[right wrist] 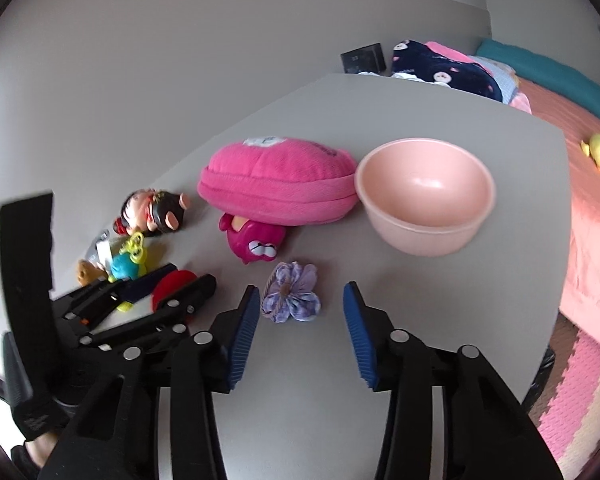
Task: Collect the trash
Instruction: 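Grasp the red heart plush with the left tool while the right tool grasps the purple flower clip, then carry the heart and flower clip to the trash bin and open both tools, then move both open tools back over the desk toys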
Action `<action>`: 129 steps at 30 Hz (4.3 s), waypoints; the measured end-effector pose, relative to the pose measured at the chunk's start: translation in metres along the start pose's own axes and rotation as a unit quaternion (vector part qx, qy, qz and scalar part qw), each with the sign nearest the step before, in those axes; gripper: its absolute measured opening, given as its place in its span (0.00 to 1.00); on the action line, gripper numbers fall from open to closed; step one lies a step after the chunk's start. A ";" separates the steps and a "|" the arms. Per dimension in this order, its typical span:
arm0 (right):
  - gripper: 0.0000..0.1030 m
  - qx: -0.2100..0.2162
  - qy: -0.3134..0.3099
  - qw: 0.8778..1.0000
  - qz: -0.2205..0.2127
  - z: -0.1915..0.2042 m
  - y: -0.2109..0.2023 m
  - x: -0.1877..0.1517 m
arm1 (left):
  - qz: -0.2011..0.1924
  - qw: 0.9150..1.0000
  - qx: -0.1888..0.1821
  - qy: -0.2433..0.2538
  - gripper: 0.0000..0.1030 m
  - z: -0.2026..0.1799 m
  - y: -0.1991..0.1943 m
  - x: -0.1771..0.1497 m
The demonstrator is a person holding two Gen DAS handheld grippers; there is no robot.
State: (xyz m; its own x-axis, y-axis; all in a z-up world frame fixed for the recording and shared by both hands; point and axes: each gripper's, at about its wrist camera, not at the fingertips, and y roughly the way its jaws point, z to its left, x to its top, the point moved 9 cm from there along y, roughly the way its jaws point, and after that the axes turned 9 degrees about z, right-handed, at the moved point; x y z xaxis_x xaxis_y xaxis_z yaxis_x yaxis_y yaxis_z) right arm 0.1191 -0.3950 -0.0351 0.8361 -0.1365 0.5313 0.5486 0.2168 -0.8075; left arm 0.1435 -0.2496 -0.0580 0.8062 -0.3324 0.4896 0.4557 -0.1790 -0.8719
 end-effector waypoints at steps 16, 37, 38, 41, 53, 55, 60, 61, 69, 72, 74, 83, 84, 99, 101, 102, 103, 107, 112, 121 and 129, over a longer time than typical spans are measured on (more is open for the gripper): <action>0.15 -0.037 -0.075 0.996 0.019 0.024 0.025 0.001 | 0.001 1.000 0.008 -0.010 0.42 0.012 -0.006 -0.004; 0.15 0.015 -0.004 0.999 -0.048 -0.032 -0.058 -0.018 | -0.013 0.999 -0.011 0.047 0.42 -0.062 -0.025 0.001; 0.15 0.013 -0.001 0.999 -0.052 -0.038 -0.064 -0.020 | -0.013 0.999 -0.015 0.051 0.42 -0.071 -0.026 0.001; 0.15 0.010 0.009 0.998 -0.064 -0.056 -0.080 -0.024 | -0.014 0.997 -0.024 0.065 0.42 -0.097 -0.028 0.003; 0.15 -0.021 0.082 0.992 -0.098 -0.152 -0.133 -0.050 | -0.020 0.988 -0.066 0.137 0.42 -0.208 -0.041 0.008; 0.15 -0.030 0.097 0.990 -0.100 -0.170 -0.139 -0.055 | -0.018 0.986 -0.077 0.149 0.42 -0.228 -0.040 0.008; 0.15 -0.051 0.127 0.985 -0.102 -0.212 -0.153 -0.067 | -0.008 0.979 -0.098 0.180 0.43 -0.275 -0.035 0.005; 0.15 -0.054 0.135 0.984 -0.102 -0.221 -0.156 -0.070 | -0.006 0.977 -0.101 0.187 0.43 -0.284 -0.034 0.004; 0.15 -0.077 0.186 0.974 -0.099 -0.280 -0.168 -0.081 | 0.013 0.964 -0.126 0.234 0.43 -0.346 -0.023 -0.007; 0.15 -0.089 0.198 0.972 -0.094 -0.297 -0.167 -0.081 | 0.016 0.961 -0.128 0.245 0.43 -0.361 -0.018 -0.008; 0.15 -0.098 0.204 0.970 -0.091 -0.308 -0.167 -0.079 | 0.018 0.960 -0.130 0.246 0.43 -0.368 -0.016 -0.009; 0.77 -0.168 0.222 0.955 -0.098 -0.343 -0.179 -0.071 | -0.006 0.963 -0.132 0.237 0.94 -0.378 -0.024 0.004; 0.80 -0.169 0.224 0.955 -0.100 -0.344 -0.180 -0.071 | -0.007 0.964 -0.126 0.236 0.94 -0.376 -0.024 0.003; 0.81 -0.148 0.218 0.958 -0.112 -0.324 -0.183 -0.063 | -0.003 0.965 -0.136 0.226 0.94 -0.361 -0.023 0.002; 0.82 -0.148 0.215 0.959 -0.113 -0.320 -0.183 -0.061 | -0.005 0.965 -0.138 0.224 0.94 -0.357 -0.024 0.004; 0.82 -0.147 0.213 0.959 -0.113 -0.317 -0.183 -0.060 | -0.006 0.965 -0.138 0.222 0.94 -0.356 -0.026 0.004; 0.82 -0.146 0.211 0.960 -0.113 -0.315 -0.183 -0.059 | -0.007 0.965 -0.139 0.221 0.94 -0.353 -0.027 0.005; 0.82 -0.140 0.202 0.962 -0.118 -0.302 -0.184 -0.053 | -0.015 0.967 -0.140 0.212 0.94 -0.339 -0.034 0.007; 0.88 -0.115 0.185 0.966 -0.139 -0.273 -0.182 -0.041 | -0.031 0.973 -0.125 0.193 0.94 -0.305 -0.043 0.014; 0.97 -0.098 0.121 0.976 -0.150 -0.208 -0.155 -0.015 | -0.044 0.985 -0.090 0.138 0.94 -0.225 -0.045 0.028; 0.97 -0.052 0.082 0.987 -0.131 -0.152 -0.129 0.006 | -0.050 0.994 -0.056 0.079 0.94 -0.142 -0.045 0.032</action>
State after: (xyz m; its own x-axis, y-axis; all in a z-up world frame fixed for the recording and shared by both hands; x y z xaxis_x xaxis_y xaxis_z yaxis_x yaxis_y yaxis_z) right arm 0.0545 -0.5709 0.0331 0.6500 -0.3302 0.6845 0.7368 0.0533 -0.6740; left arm 0.0952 -0.3841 -0.0036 0.6855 -0.4472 0.5746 0.4783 -0.3184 -0.8184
